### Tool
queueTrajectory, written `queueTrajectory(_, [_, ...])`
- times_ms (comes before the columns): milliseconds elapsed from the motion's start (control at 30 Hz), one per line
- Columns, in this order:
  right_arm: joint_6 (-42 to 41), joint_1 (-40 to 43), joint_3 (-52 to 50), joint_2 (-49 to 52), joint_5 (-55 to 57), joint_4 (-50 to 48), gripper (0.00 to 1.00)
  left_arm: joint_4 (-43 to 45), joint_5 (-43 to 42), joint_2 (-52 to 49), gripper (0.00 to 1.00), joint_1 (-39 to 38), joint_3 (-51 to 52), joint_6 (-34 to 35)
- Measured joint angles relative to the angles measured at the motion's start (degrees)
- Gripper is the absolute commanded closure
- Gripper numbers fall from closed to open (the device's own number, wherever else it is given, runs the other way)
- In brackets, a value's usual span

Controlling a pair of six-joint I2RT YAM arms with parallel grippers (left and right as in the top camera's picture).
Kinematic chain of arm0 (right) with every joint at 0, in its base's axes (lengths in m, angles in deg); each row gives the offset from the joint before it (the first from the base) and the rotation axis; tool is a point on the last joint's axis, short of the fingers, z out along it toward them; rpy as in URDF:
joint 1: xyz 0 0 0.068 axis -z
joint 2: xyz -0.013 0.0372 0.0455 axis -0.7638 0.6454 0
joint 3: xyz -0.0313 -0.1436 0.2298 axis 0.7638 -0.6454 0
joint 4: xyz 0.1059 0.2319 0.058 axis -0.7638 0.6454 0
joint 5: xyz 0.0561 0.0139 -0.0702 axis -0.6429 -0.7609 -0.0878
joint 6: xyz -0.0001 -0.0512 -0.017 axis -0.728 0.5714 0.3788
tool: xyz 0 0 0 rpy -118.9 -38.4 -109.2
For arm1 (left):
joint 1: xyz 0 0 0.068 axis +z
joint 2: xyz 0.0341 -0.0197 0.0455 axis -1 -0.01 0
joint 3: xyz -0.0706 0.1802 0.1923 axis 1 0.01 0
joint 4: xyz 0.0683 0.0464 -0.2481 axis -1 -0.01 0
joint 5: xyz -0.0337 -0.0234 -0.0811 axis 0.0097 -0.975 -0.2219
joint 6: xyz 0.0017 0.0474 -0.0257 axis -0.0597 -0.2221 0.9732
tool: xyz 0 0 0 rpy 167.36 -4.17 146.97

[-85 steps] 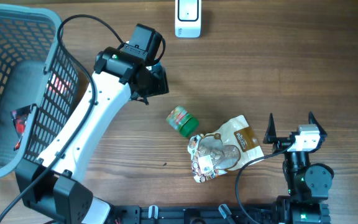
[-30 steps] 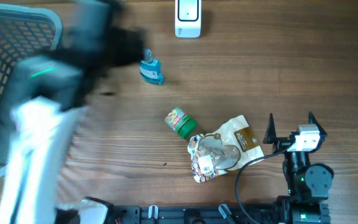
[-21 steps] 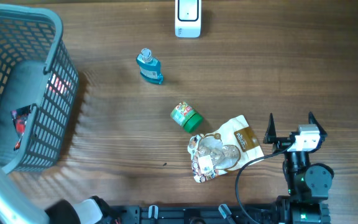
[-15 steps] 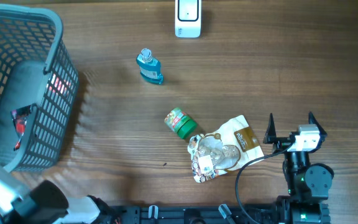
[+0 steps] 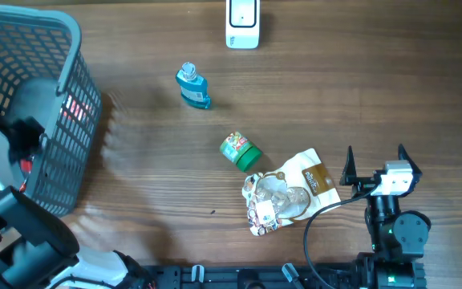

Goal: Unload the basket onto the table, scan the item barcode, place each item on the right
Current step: 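Return the left gripper into the basket toward the black tool package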

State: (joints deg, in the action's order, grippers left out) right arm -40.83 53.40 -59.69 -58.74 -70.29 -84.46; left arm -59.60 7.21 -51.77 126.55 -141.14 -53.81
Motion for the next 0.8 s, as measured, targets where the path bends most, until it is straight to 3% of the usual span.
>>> queueTrajectory(300, [0.00, 0.00, 0.00, 0.00, 0.02, 0.00, 0.00, 6.62, 5.75, -0.22, 0.01, 0.00, 4.57, -2.54])
queueTrajectory(400, [0.00, 0.00, 0.00, 0.00, 0.02, 0.00, 0.00, 8.22, 6.21, -1.88, 0.14, 0.00, 4.57, -2.91])
queueTrajectory(533, [0.00, 0.00, 0.00, 0.00, 0.02, 0.02, 0.00, 8.22, 6.54, -5.27, 0.23, 0.00, 4.57, -4.11])
queueTrajectory(567, [0.00, 0.00, 0.00, 0.00, 0.00, 0.00, 0.00, 8.22, 6.54, -5.68, 0.31, 0.00, 4.57, -4.61])
queueTrajectory(700, [0.00, 0.00, 0.00, 0.00, 0.02, 0.02, 0.00, 8.37, 6.58, -7.41, 0.47, 0.00, 4.59, -5.86])
queueTrajectory(800, [0.00, 0.00, 0.00, 0.00, 0.00, 0.00, 0.00, 8.24, 6.56, -7.48, 0.54, 0.00, 4.59, -6.36])
